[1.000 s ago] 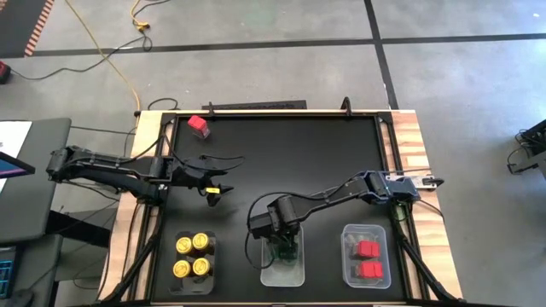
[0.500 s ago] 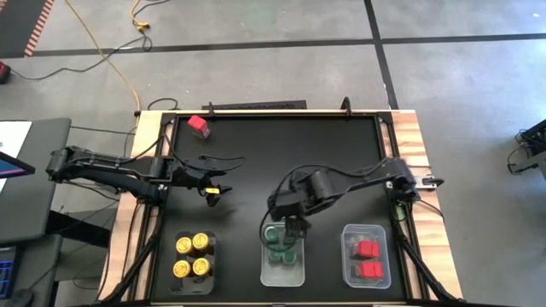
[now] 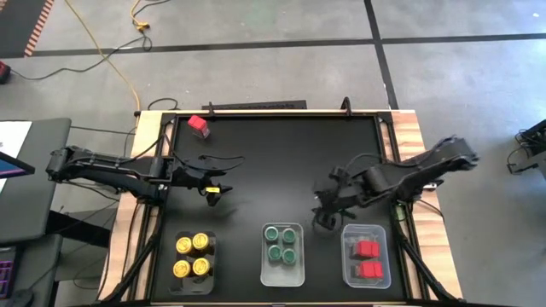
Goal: Sort spices by type
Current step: Put the red seasoning can into the transparent bin
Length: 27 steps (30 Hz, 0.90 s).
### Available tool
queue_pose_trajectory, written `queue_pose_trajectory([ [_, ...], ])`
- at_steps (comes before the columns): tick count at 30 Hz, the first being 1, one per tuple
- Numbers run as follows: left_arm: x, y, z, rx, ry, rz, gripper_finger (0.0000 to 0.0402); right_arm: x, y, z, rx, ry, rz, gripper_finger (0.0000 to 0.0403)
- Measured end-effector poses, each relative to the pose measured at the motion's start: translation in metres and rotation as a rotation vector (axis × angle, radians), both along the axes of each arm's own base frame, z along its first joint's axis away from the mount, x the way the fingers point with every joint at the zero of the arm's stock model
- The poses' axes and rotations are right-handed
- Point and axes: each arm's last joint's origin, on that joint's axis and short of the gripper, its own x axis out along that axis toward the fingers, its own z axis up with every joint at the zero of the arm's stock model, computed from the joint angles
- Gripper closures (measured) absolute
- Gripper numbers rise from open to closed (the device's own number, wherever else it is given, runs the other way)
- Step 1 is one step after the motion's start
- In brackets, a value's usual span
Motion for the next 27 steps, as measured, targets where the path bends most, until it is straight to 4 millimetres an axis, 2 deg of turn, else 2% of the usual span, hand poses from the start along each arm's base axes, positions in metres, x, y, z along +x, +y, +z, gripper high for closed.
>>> queue_pose_trajectory([
  [5,0.0,0.001,0.0,0.006,-0.005,0.01,0.0104,-0.026,-0.018,-0.035,0.08,-0.267,-0.053,0.0025],
  [12,0.004,0.001,0.005,0.011,-0.068,0.02,0.0104,-0.042,-0.053,-0.07,0.06,-0.542,-0.088,0.0025],
  [16,0.005,0.012,0.012,0.045,-0.142,0.202,0.0104,-0.048,-0.084,-0.075,0.105,-0.604,-0.019,0.0025],
  [21,0.003,0.041,0.029,0.07,-0.138,0.359,0.0104,-0.058,-0.132,-0.076,0.139,-0.62,0.076,0.0025],
  [27,-0.013,0.079,0.055,0.149,0.004,0.475,0.0104,-0.06,-0.172,-0.075,0.146,-0.715,0.076,0.0025],
])
